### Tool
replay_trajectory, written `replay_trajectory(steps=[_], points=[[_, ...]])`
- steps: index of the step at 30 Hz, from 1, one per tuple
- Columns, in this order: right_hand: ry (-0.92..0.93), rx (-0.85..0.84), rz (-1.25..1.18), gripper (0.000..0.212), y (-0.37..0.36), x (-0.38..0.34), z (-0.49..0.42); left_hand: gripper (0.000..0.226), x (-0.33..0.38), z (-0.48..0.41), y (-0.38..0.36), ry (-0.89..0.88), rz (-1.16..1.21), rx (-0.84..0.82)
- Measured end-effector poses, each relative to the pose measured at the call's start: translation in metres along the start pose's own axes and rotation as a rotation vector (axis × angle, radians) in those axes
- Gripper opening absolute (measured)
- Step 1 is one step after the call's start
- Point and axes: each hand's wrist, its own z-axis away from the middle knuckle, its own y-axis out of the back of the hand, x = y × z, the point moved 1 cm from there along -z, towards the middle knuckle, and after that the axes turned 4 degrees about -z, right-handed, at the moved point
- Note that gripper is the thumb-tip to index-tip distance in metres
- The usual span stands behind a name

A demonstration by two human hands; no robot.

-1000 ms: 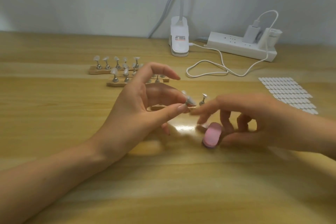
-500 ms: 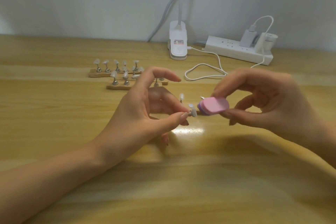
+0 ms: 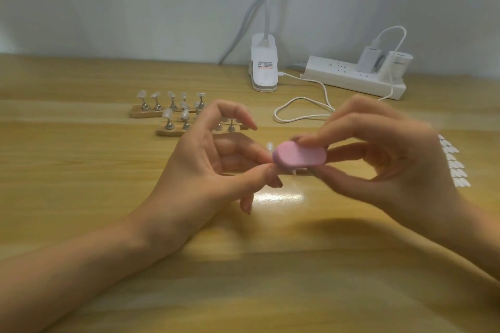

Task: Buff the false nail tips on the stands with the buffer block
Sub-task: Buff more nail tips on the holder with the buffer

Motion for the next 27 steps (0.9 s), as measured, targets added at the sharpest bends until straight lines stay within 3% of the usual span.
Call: replay_trajectory(steps=[11, 14, 18, 23, 27], points=[[0.036, -0.028, 0.020, 0.025, -0.003, -0.002, 0.001, 0.056, 0.000, 0.000, -0.001, 0.000, 0.033, -0.020], [0.002, 0.037, 0.023, 0.025, 0.001, 0.000, 0.000, 0.053, 0.000, -0.001, 0.000, 0.015, 0.034, -0.001], [0.051, -0.028, 0.051, 0.025, 0.000, 0.001, 0.001, 0.051, 0.000, -0.001, 0.000, 0.024, 0.040, -0.001], [-0.095, 0.185, 0.004, 0.023, 0.028, 0.013, 0.000, 0.044, 0.000, 0.000, 0.002, 0.022, 0.048, -0.030], [-0.132, 0.048, -0.074, 0.024, 0.021, 0.013, 0.003, 0.038, 0.000, -0.001, 0.001, 0.028, 0.062, -0.071]])
